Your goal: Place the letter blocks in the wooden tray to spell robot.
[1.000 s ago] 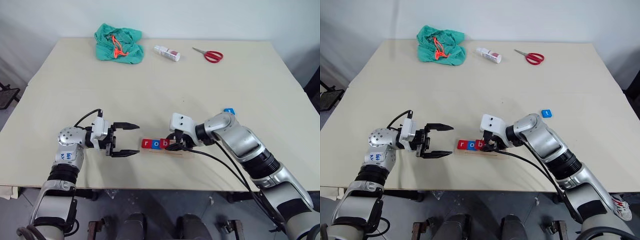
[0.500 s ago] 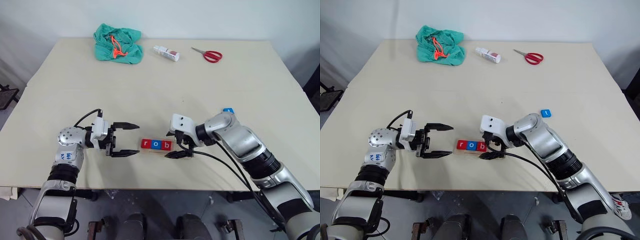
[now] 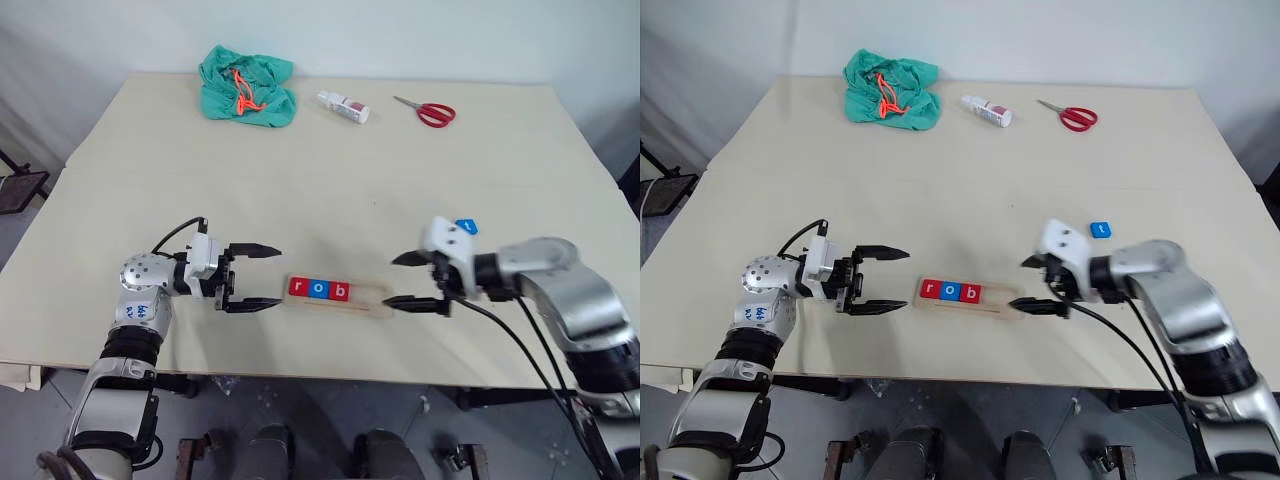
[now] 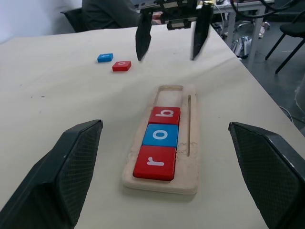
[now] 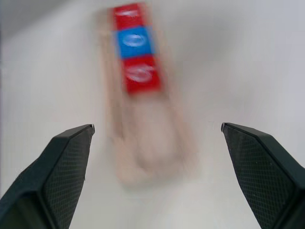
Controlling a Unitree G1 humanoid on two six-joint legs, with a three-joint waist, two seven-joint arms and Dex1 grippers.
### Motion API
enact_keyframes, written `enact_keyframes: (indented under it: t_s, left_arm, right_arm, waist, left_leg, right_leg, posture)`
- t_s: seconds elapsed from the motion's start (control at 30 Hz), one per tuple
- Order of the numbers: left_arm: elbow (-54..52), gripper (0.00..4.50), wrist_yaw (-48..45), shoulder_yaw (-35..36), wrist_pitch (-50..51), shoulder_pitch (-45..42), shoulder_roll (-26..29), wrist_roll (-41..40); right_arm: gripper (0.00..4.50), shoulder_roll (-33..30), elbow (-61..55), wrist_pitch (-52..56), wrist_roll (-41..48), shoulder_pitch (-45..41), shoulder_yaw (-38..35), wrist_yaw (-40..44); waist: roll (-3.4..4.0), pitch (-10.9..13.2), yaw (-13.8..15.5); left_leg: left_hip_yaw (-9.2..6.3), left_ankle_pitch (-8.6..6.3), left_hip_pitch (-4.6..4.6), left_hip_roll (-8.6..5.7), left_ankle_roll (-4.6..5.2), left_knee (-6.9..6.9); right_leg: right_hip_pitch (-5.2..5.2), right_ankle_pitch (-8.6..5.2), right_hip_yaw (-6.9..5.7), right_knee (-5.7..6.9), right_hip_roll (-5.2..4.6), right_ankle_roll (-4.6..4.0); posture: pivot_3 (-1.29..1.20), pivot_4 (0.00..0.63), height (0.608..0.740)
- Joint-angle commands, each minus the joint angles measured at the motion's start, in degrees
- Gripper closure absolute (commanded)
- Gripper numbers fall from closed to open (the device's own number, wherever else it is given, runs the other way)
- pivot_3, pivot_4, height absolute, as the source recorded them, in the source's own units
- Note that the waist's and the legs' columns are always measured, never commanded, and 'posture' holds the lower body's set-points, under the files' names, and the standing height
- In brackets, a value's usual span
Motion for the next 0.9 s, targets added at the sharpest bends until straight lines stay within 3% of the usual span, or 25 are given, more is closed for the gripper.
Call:
enact_keyframes:
  t_s: [0.03, 0.17, 0.37, 0.9]
  left_arm:
    - [0.64, 0.00, -5.51, 0.37, -1.01, -1.31, -0.45, 0.16]
    - [1.86, 0.00, -5.73, 0.34, -1.32, -2.19, -1.05, 0.41]
    - [3.13, 0.00, -6.26, 0.23, -1.78, -3.23, -1.69, 0.55]
    - [4.10, 0.00, -6.45, 0.11, -2.29, -4.10, -1.60, 0.52]
  right_arm:
    - [0.03, 0.14, 1.06, -5.63, 0.80, 3.13, -9.71, -5.84]
    - [0.03, 1.92, 2.44, -7.08, 0.44, 5.62, -13.91, -12.22]
    - [0.03, 3.92, 1.25, -6.08, 1.38, 7.39, -13.90, -16.47]
    - [0.03, 1.83, -2.76, -0.91, 4.09, 11.78, -14.97, -17.81]
  waist:
    - [0.00, 0.00, -0.08]
    - [0.00, 0.00, -0.16]
    - [0.00, 0.00, 0.07]
    - [0.00, 0.00, 0.15]
  left_leg:
    - [0.05, 0.00, 0.02, 0.03, 0.00, 0.00]
    - [0.23, 0.00, 0.06, 0.11, 0.00, -0.01]
    - [0.33, 0.00, 0.07, 0.11, 0.00, -0.01]
    - [0.32, 0.00, 0.07, 0.10, 0.00, -0.02]
  right_leg:
    - [0.00, 0.00, -0.01, 0.00, 0.01, 0.00]
    - [-0.01, 0.00, 0.00, 0.01, 0.03, 0.00]
    - [-0.01, 0.00, 0.01, 0.00, 0.02, 0.00]
    - [0.01, 0.00, 0.00, 0.01, 0.03, 0.00]
  posture:
    - [0.00, 0.150, 0.740]
    - [0.00, 0.150, 0.740]
    - [0.00, 0.150, 0.740]
    - [0.00, 0.150, 0.740]
